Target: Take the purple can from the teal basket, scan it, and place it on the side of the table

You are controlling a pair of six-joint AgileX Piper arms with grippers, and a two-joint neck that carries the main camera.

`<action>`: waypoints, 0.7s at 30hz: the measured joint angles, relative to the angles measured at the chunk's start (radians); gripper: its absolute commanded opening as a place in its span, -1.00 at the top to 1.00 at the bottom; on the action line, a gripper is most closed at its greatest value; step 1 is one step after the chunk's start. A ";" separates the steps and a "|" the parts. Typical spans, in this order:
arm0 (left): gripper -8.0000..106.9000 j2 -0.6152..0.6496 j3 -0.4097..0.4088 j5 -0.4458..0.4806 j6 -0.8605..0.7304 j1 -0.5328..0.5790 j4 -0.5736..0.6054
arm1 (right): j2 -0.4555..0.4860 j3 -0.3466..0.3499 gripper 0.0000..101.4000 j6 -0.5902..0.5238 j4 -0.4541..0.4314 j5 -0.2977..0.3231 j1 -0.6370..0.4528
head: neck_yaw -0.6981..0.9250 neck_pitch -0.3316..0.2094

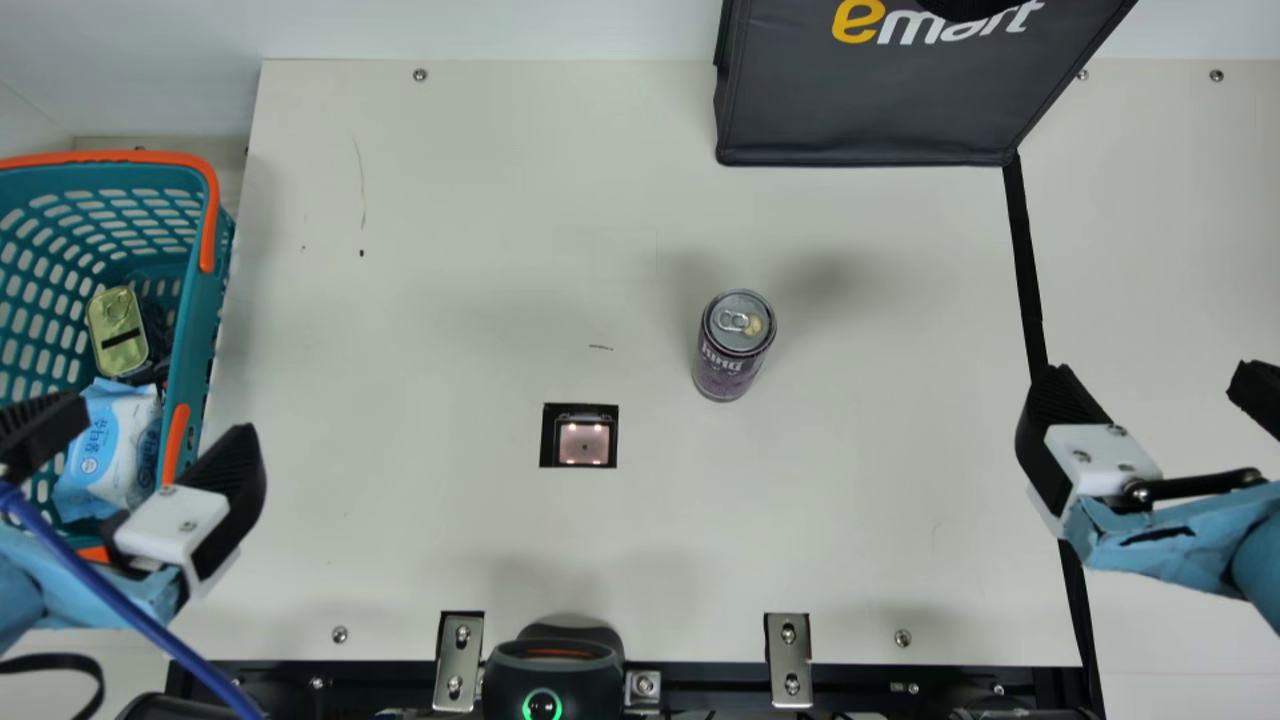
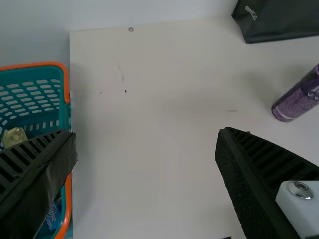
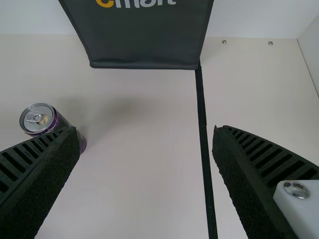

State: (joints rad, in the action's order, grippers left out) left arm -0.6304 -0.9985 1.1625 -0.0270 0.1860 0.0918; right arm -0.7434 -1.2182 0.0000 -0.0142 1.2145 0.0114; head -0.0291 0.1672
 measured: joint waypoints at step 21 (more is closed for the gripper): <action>-0.71 0.000 0.000 0.000 -0.002 0.000 -0.002 | -0.143 -0.015 -0.87 0.000 -0.005 0.004 0.284 | 0.000 0.000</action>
State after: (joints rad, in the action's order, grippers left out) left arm -0.6304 -0.9985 1.1625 -0.0285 0.1860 0.0899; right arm -0.8865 -1.2332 0.0000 -0.0193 1.2183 0.2954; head -0.0291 0.1672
